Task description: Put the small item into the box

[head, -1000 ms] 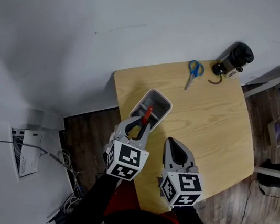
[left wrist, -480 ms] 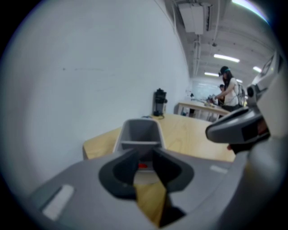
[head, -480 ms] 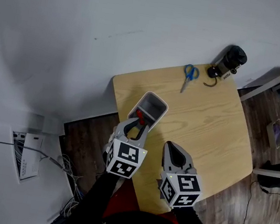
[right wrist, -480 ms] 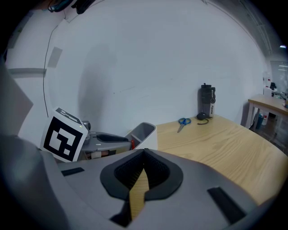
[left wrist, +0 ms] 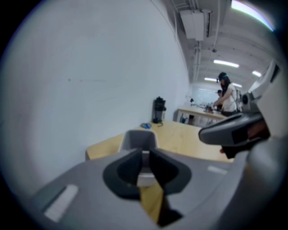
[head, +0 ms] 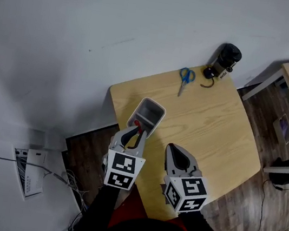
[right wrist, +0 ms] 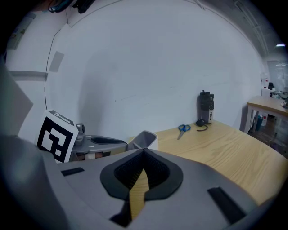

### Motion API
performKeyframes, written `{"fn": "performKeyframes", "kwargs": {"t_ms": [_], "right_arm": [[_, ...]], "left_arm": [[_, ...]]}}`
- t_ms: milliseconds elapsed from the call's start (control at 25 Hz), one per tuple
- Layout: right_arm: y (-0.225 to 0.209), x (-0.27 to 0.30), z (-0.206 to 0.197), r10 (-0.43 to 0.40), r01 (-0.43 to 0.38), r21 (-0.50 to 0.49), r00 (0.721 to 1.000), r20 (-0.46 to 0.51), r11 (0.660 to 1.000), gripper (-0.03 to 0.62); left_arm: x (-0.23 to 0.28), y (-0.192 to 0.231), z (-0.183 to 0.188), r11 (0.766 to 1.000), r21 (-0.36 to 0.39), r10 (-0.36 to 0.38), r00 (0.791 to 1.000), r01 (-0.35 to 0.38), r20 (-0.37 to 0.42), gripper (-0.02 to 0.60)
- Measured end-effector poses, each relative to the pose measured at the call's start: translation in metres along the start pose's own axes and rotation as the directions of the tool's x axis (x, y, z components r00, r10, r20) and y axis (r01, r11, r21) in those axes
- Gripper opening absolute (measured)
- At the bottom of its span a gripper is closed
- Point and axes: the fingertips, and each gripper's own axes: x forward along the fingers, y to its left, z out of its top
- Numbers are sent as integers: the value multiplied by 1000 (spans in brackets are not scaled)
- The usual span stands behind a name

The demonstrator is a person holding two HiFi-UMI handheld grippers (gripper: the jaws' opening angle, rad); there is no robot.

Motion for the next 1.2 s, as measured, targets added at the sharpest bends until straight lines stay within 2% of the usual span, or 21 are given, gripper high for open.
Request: {"fn": "performKeyframes", "kwargs": {"t_ms": [200, 760, 1200], "right_arm": [[2, -8, 13, 2, -2, -15, 1000, 30, 1000, 8], [-9, -43, 32, 28, -24, -43, 995, 95, 999, 8], [-31, -84, 30, 20, -16, -34, 992, 126, 999, 8]], "left_arm": [[-15, -2, 15, 1000, -5, -1, 999, 2, 43, 6], [-56, -32, 46, 996, -72, -44, 990, 54, 136, 3], [-93, -59, 55, 994, -101, -10, 980, 31, 198, 3]]}}
